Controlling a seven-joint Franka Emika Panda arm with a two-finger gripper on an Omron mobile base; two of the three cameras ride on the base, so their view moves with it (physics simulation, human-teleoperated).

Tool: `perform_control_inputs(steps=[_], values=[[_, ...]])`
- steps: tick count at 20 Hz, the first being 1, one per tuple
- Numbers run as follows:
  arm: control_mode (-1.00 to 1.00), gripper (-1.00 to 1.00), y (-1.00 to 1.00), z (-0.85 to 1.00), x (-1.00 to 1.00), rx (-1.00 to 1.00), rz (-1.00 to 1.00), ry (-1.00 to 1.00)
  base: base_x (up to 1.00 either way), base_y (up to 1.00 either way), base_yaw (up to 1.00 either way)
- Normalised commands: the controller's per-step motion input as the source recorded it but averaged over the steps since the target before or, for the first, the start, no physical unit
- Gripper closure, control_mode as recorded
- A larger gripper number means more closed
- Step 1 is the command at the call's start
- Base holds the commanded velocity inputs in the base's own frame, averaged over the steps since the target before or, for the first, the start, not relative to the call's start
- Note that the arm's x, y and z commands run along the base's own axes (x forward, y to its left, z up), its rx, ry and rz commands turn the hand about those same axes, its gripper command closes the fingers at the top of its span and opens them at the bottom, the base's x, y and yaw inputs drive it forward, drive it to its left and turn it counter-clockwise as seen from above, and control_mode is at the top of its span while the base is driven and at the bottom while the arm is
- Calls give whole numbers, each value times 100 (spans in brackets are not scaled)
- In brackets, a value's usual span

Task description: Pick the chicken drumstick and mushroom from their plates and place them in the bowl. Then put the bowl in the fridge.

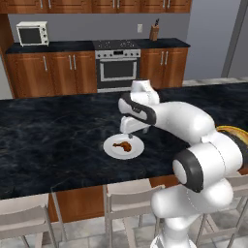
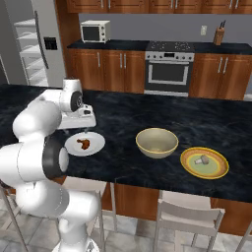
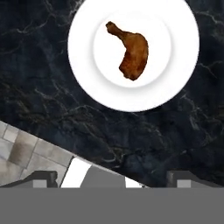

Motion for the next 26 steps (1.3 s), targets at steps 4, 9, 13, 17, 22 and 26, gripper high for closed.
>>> perform_control_inputs(steps=[4, 9, 13, 17, 22, 26], values=[[-100, -100, 4, -50, 52, 0, 0, 3, 0, 0, 0], [-100, -100, 9, -51, 51, 0, -3, 2, 0, 0, 0], [-100, -100, 23, -51, 48, 0, -7, 9, 0, 0, 0], [-100, -100, 10, -54, 47, 0, -7, 8, 0, 0, 0], [-100, -100, 5, -46, 40, 0, -2, 3, 0, 0, 0], [-100, -100, 4, -38, 42, -2, 0, 0, 0, 0, 0]])
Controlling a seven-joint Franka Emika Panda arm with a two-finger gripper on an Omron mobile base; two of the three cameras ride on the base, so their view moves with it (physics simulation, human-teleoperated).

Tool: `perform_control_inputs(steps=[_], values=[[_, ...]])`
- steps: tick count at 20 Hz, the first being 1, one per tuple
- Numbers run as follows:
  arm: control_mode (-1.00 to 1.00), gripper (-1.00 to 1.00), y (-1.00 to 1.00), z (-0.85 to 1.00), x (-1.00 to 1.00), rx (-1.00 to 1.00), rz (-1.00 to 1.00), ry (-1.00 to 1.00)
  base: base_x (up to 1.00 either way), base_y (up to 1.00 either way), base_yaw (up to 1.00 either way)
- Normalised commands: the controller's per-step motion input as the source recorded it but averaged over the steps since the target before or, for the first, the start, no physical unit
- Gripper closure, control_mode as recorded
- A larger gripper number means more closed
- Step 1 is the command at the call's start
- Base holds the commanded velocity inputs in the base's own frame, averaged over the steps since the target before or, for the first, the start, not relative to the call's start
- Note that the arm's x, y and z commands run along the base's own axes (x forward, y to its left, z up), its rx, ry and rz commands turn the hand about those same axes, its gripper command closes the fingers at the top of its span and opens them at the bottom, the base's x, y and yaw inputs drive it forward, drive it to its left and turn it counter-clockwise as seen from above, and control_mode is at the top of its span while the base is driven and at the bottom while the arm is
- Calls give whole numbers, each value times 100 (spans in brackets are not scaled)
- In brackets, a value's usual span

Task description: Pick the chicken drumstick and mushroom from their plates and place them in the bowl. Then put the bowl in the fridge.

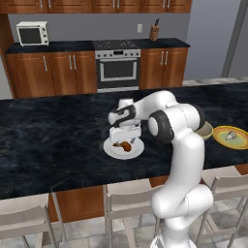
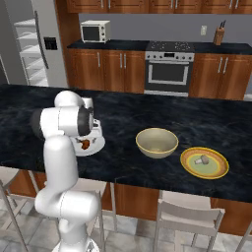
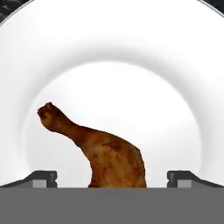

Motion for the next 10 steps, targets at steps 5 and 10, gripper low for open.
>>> perform_control_inputs(steps=[5, 10], values=[[-100, -100, 0, -28, 14, -2, 0, 0, 0, 0, 0], [-100, -100, 3, -23, -5, 0, 0, 5, 0, 0, 0]])
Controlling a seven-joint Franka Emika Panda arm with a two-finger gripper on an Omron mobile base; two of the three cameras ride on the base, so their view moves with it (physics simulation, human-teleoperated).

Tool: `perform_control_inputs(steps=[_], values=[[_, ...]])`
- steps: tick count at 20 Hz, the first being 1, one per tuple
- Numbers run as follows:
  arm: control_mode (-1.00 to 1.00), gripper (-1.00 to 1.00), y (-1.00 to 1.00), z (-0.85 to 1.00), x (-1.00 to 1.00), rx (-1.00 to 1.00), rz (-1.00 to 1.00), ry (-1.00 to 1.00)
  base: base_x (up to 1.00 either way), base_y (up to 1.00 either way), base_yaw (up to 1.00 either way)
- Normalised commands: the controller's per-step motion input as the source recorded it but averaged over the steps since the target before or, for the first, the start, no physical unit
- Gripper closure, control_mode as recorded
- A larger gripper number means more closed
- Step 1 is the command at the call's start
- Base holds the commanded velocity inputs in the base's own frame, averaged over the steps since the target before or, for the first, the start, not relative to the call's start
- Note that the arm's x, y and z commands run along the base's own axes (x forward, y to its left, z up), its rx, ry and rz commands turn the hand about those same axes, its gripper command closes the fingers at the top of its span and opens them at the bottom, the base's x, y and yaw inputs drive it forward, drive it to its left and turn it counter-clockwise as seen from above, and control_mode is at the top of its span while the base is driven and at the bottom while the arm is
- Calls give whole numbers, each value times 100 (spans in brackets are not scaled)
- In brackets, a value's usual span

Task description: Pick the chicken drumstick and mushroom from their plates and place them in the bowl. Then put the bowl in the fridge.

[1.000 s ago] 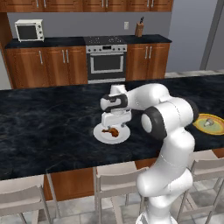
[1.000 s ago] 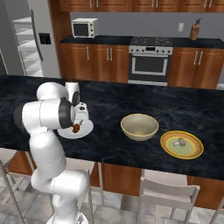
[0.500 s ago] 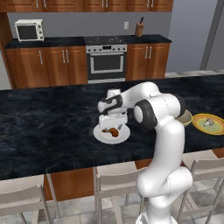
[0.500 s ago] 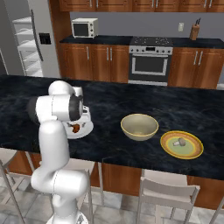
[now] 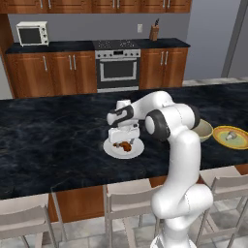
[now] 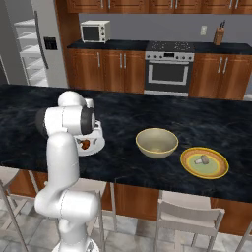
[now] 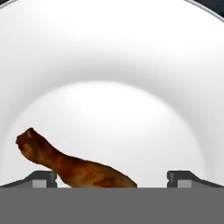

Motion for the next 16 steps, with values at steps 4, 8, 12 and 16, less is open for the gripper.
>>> perform_control_inputs(steps=[4, 8, 12, 16], values=[[-100, -100, 0, -25, 0, 0, 0, 0, 0, 0, 0], [-100, 100, 2, -23, -3, 0, 0, 0, 0, 0, 0], [-100, 100, 0, -10, -14, 0, 0, 0, 0, 0, 0], [-100, 100, 0, 12, -11, 0, 0, 16, 0, 0, 0]])
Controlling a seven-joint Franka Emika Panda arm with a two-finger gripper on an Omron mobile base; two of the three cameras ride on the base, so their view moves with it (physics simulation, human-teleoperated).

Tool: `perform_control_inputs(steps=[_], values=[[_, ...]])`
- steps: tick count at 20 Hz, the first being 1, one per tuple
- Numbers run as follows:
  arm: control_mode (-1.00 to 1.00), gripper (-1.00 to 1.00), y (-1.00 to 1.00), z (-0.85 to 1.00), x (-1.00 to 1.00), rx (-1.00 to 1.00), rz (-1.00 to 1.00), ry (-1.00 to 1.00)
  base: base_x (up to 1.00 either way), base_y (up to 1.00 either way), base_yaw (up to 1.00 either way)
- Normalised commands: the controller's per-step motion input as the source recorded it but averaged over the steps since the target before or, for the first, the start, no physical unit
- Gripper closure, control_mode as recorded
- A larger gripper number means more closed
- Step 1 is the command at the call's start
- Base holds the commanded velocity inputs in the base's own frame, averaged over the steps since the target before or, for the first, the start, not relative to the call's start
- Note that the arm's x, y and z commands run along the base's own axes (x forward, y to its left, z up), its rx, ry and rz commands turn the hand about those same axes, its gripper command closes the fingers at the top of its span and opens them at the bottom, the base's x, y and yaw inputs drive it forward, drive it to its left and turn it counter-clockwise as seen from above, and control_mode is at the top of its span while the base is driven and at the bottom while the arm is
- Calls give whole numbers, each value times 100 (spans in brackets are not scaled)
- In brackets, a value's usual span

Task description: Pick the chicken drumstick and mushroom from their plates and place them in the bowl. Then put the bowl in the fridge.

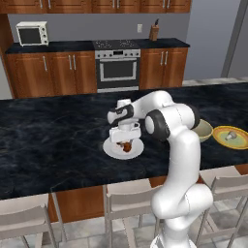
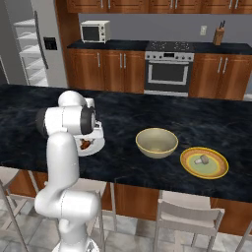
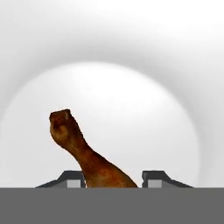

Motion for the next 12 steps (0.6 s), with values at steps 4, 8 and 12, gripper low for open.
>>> perform_control_inputs(steps=[4, 8, 12], values=[[-100, 100, -3, 42, -11, 1, 0, 9, 0, 0, 0], [-100, 100, -14, 65, -12, 0, 1, 5, 0, 0, 0], [-100, 100, -41, 48, -11, -1, 0, -9, 0, 0, 0]])
